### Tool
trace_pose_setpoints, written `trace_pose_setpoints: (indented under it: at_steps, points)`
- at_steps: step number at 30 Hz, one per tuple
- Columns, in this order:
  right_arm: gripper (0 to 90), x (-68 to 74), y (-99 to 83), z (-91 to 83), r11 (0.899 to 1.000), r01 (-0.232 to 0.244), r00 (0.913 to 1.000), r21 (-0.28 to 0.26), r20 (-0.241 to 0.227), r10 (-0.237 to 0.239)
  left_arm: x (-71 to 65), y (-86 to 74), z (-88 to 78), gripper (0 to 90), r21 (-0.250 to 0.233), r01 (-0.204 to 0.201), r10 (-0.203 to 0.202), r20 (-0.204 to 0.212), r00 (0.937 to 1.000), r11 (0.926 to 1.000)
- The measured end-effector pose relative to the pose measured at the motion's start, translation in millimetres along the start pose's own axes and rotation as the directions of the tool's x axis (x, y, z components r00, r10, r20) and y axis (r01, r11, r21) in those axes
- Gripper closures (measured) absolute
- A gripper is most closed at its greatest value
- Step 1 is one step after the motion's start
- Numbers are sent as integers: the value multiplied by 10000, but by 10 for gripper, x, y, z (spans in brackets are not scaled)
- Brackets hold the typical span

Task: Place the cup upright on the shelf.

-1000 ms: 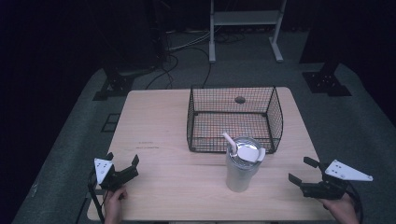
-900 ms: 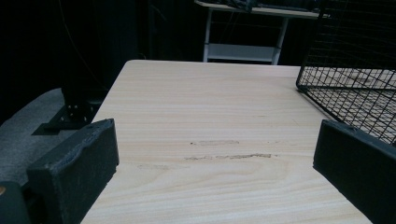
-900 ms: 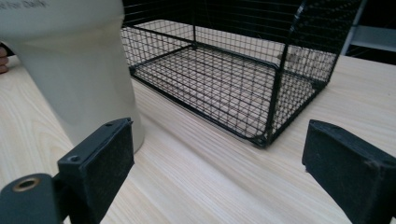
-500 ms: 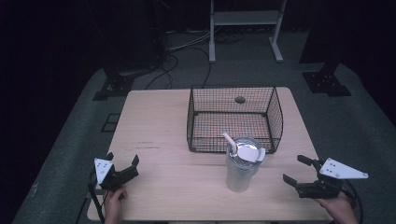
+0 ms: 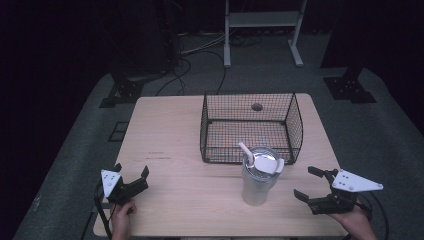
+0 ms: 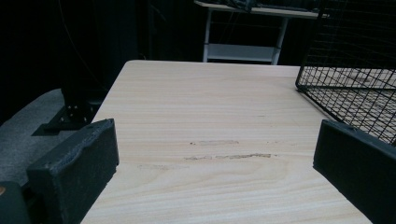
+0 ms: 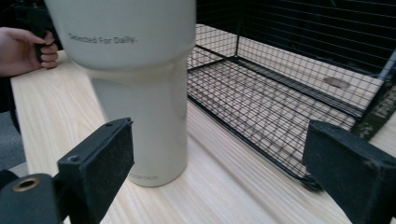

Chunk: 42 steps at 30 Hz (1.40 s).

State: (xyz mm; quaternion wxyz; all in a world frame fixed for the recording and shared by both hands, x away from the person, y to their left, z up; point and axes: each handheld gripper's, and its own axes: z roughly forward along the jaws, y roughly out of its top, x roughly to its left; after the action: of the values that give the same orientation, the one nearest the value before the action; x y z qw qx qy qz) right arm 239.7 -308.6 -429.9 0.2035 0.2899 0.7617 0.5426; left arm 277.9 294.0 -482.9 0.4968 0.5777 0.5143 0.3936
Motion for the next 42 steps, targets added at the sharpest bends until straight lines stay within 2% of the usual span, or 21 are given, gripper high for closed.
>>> trace_pose_setpoints:
  at_steps: [13,34,42]
  points:
    - [83,122,45,141,9999,100,9971,-29,-750,-102,-2,1,-1,0,10,-21,21,12,10000,10000]
    - [83,278,36,387,9999,127,9881,84,-1537,-112,-4,0,-1,0,2,-64,64,31,10000,10000]
    - [83,318,25,463,9999,93,9865,122,-1639,-72,-7,0,-2,0,-11,-83,83,44,10000,10000]
